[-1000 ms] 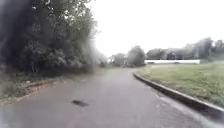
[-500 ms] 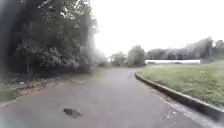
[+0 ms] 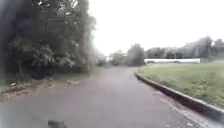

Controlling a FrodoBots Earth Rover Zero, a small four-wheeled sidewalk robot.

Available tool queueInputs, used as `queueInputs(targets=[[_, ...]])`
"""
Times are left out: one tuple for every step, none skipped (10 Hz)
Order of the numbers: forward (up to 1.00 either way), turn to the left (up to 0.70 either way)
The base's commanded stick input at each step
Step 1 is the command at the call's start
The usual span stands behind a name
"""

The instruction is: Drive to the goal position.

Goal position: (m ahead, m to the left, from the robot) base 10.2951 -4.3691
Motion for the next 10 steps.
queueInputs(targets=[[0.7, -0.03], [0.7, -0.14], [0.7, -0.26], [0.7, -0.27], [0.7, -0.27], [0.7, 0.0], [0.7, 0.0], [0.7, -0.27], [0.7, -0.27], [0.7, -0.27]])
